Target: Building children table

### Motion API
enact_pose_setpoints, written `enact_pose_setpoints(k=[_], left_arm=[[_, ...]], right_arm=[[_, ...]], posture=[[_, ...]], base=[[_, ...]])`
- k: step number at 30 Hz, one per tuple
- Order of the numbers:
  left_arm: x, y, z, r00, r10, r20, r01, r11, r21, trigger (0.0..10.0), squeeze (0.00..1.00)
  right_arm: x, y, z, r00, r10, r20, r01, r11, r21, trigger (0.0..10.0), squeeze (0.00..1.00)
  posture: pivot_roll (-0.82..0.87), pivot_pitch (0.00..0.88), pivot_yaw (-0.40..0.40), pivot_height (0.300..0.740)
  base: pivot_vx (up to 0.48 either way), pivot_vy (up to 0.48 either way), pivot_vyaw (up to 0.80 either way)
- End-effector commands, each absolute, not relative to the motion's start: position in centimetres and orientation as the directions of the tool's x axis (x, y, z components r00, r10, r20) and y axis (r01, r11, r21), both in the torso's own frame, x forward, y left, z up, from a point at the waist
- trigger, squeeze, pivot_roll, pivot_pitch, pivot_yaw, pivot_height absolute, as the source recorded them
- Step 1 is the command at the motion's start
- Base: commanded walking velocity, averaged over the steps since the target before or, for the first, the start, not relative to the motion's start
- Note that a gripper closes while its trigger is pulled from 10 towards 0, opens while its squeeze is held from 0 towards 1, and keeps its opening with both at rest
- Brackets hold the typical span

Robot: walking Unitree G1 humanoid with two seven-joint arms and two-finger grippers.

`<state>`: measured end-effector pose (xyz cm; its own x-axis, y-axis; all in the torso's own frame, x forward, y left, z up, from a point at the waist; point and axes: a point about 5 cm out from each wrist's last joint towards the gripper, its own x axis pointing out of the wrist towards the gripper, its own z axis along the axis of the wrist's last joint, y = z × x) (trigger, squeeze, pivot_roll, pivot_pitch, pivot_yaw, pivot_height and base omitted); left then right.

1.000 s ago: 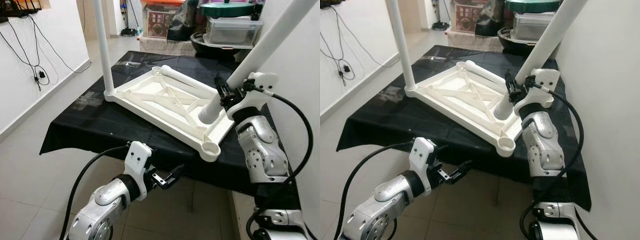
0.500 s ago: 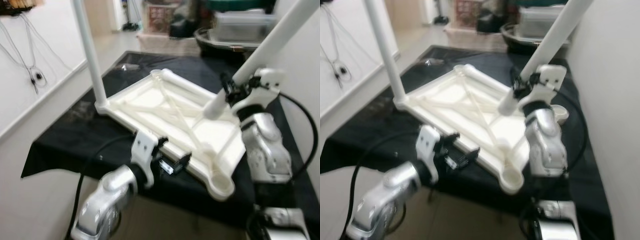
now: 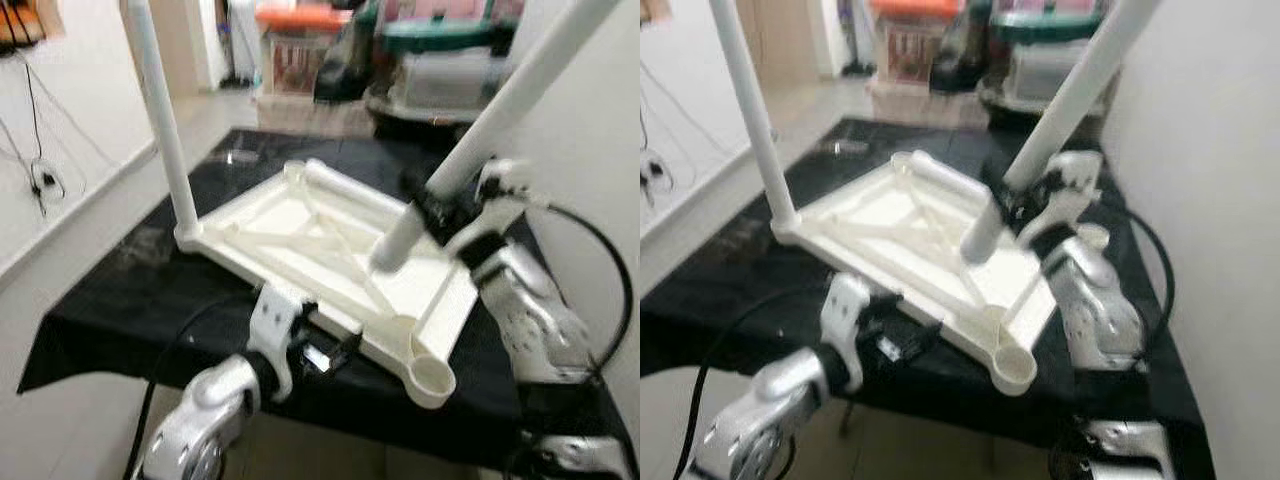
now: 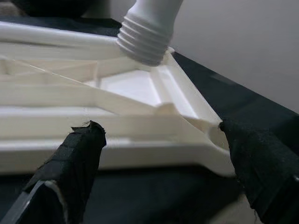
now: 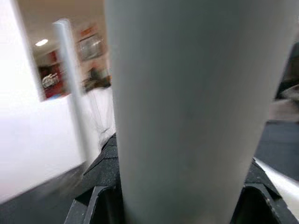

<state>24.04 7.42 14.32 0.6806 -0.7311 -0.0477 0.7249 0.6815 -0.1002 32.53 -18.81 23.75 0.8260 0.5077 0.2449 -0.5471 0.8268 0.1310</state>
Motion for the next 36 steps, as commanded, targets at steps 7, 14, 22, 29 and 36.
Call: enact_pose_setpoints(k=[7, 14, 22, 29, 36], left_arm=[[21.1, 7.5, 13.1, 0.532, -0.84, -0.104, 0.823, 0.542, -0.166, 10.0, 0.0], [19.2, 7.8, 12.8, 0.488, -0.863, -0.129, 0.836, 0.505, -0.215, 10.0, 0.0], [18.6, 8.2, 13.3, 0.478, -0.869, -0.132, 0.84, 0.496, -0.221, 10.0, 0.0], [17.7, 9.0, 14.2, 0.527, -0.84, -0.129, 0.809, 0.542, -0.226, 10.0, 0.0], [19.0, 9.2, 14.2, 0.607, -0.78, -0.149, 0.768, 0.625, -0.142, 10.0, 0.0]], right_arm=[[30.7, -19.5, 22.8, 0.624, 0.765, 0.157, -0.781, 0.611, 0.128, 10.0, 0.0], [29.7, -19.5, 21.5, 0.446, 0.883, 0.143, -0.888, 0.418, 0.189, 10.0, 0.0], [29.3, -19.8, 20.7, 0.414, 0.902, 0.123, -0.901, 0.388, 0.193, 10.0, 0.0], [30.5, -21.4, 20.4, 0.515, 0.853, 0.088, -0.853, 0.499, 0.154, 10.0, 0.0], [31.8, -21.3, 23.4, 0.641, 0.731, 0.234, -0.766, 0.627, 0.143, 10.0, 0.0]], posture=[[0.17, 0.006, -0.042, 0.74], [0.19, 0.068, -0.038, 0.74], [0.2, 0.104, -0.029, 0.74], [0.21, 0.146, -0.019, 0.74], [0.2, 0.148, -0.022, 0.74]], base=[[0.0, 0.0, 0.0], [0.0, 0.0, 0.0], [0.0, 0.0, 0.0], [0.0, 0.0, 0.0], [0.043, -0.036, 0.0]])
